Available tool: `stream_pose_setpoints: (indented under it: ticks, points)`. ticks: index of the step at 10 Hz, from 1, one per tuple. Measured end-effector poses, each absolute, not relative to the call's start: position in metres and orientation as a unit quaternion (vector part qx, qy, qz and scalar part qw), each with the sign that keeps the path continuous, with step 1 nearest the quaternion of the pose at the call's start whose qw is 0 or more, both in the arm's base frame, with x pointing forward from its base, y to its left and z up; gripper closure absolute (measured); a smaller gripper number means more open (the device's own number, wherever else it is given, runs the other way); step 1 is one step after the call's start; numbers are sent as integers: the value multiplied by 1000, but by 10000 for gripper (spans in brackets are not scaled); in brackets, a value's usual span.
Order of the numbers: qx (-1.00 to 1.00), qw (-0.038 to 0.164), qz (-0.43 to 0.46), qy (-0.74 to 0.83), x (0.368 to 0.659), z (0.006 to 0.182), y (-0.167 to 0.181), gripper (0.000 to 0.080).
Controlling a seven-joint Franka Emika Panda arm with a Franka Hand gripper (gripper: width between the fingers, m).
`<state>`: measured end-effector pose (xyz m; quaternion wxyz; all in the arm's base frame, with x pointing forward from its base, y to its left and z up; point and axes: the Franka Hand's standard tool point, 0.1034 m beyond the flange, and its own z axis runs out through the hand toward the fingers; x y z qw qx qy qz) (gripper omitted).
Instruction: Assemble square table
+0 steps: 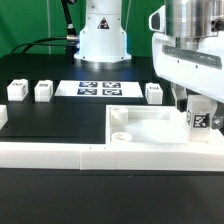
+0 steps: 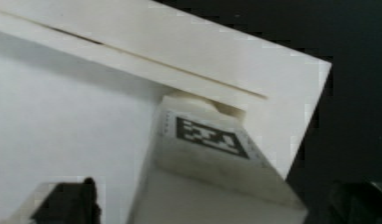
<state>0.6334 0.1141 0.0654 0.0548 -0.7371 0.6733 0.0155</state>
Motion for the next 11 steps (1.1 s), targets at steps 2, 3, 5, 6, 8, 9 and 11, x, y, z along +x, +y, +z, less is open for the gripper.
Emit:
stream_pose_setpoints:
  ticks: [2,3,5,6,8,9,11]
  points:
    - [-737,55,15,673,633,65,114,150]
    - [-737,55,15,673,633,65,114,150]
    - [-825,60,5,562,634,66,113,150]
    - [-802,60,8,594,634,66,118,150]
    - [-912,42,-10,408,631,74,137,150]
    - [-953,40,-6,299,629,73,136,150]
    - [-968,37,-7,250,629,72,132,150]
